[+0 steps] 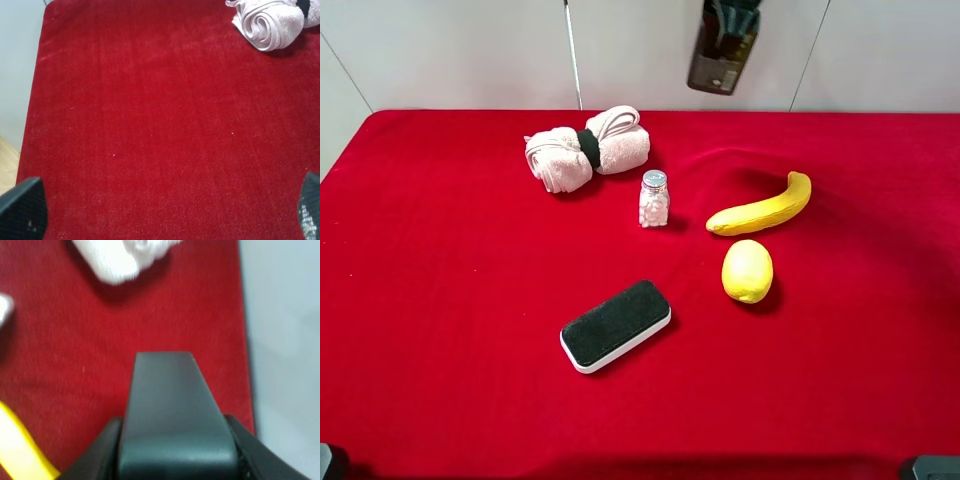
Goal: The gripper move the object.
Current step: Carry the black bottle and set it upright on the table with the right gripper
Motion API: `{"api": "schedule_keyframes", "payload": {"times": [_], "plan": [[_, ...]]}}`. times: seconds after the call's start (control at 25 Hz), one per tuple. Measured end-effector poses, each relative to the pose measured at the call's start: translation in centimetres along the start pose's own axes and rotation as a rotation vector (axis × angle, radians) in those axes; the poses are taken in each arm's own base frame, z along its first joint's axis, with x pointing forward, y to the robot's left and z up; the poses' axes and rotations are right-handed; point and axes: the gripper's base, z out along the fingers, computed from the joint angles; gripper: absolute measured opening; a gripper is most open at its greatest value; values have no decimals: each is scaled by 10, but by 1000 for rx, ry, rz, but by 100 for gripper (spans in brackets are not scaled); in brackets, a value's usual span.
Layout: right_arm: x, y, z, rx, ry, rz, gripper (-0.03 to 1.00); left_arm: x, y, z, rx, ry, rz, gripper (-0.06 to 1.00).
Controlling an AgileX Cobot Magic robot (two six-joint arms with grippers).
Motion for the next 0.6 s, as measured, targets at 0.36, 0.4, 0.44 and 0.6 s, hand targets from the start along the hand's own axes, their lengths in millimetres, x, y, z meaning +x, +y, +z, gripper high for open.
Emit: {"api": "schedule_keyframes", "payload": {"times": [0.36,0.4,0.44,0.6], "plan": [[-53,30,-24,16,-106,-86,32,0,0,0,0,0,0,99],[-58,35,-25,13,-116,-95,32,0,0,0,0,0,0,99],[-63,39,-27,11,-126,-101,32,0,0,0,0,0,0,99],[-80,56,-31,-16,-164,-129,32,0,0,0,0,0,0,99]]}}
